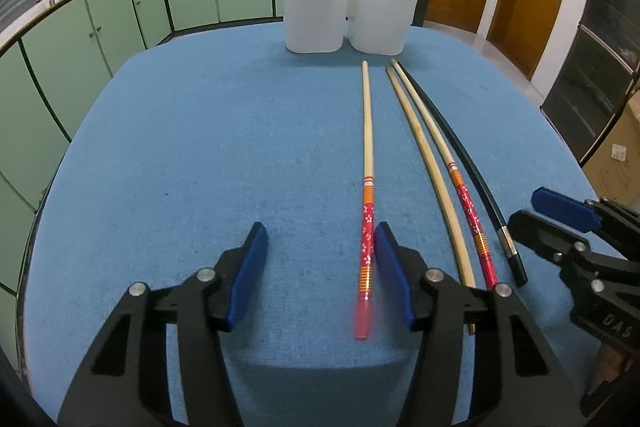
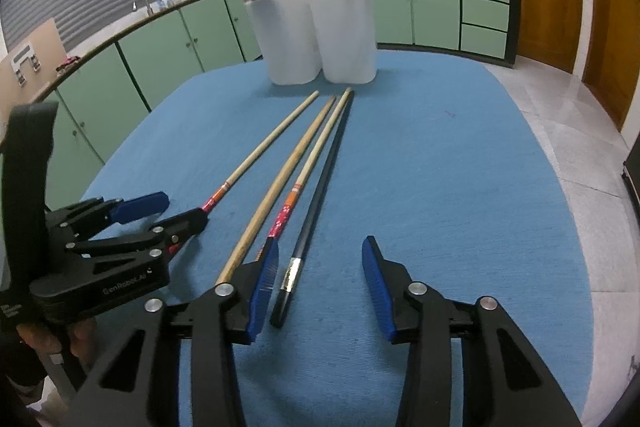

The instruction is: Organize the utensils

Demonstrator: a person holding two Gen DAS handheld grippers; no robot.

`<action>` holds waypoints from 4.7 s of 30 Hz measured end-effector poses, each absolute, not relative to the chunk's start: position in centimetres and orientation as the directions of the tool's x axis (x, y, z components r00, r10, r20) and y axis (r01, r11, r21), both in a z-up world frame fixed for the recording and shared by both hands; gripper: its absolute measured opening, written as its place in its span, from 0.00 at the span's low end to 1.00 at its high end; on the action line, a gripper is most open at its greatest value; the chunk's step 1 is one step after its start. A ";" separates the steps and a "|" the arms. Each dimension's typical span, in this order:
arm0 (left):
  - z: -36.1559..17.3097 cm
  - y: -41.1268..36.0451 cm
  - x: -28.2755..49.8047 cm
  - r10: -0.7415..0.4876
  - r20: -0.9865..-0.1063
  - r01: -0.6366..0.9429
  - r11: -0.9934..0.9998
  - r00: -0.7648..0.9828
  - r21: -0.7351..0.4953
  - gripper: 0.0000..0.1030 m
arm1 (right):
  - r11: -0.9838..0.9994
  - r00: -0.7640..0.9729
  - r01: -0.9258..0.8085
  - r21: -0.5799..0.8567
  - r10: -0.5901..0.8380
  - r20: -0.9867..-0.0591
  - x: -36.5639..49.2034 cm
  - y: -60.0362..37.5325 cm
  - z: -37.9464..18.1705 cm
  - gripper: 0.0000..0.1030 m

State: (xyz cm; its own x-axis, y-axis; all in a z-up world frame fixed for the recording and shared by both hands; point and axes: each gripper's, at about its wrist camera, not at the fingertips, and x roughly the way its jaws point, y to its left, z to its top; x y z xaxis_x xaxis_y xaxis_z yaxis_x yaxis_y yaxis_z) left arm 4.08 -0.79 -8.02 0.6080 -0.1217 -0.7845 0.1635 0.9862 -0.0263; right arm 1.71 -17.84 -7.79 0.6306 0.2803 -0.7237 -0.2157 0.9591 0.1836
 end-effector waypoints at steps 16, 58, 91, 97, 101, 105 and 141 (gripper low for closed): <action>-7.8 -1.3 3.6 -0.077 -0.792 0.157 0.987 0.606 0.024 0.18 | 0.969 0.605 -0.209 0.131 0.233 -0.761 2.5 -16.6 -8.4 0.09; -7.6 1.6 1.8 -0.080 -0.775 0.101 0.995 0.626 -0.022 0.37 | 0.971 0.650 -0.115 0.208 0.232 -0.723 -0.5 -21.4 -8.5 0.17; -7.7 2.8 1.1 -0.114 -0.770 0.102 0.993 0.627 -0.064 0.35 | 0.980 0.636 -0.138 0.140 0.197 -0.746 -0.1 -20.1 -8.5 0.16; -7.7 2.4 0.8 -0.116 -0.774 0.119 0.992 0.623 -0.053 0.34 | 0.978 0.635 -0.132 0.164 0.211 -0.743 -0.2 -20.6 -8.6 0.14; -7.8 2.3 0.9 -0.112 -0.777 0.123 0.991 0.620 -0.045 0.33 | 0.977 0.635 -0.132 0.166 0.212 -0.743 -0.3 -20.7 -8.6 0.14; -7.9 2.1 1.3 -0.115 -0.776 0.128 0.991 0.620 -0.045 0.30 | 0.977 0.634 -0.131 0.166 0.211 -0.744 -0.2 -20.7 -8.6 0.14; 8.1 1.0 0.7 -0.178 -0.492 0.168 0.984 0.852 -0.066 0.05 | 0.977 0.846 -0.201 0.073 0.211 -0.489 0.0 -23.4 7.2 0.06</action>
State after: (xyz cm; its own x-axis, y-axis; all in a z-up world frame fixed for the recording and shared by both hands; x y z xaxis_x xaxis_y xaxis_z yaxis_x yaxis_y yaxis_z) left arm 0.75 1.00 8.09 0.8519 -0.1782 -0.4925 0.1675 0.9837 -0.0661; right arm 0.02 -23.45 7.22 0.8462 0.2108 -0.4894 -0.2010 0.9768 0.0733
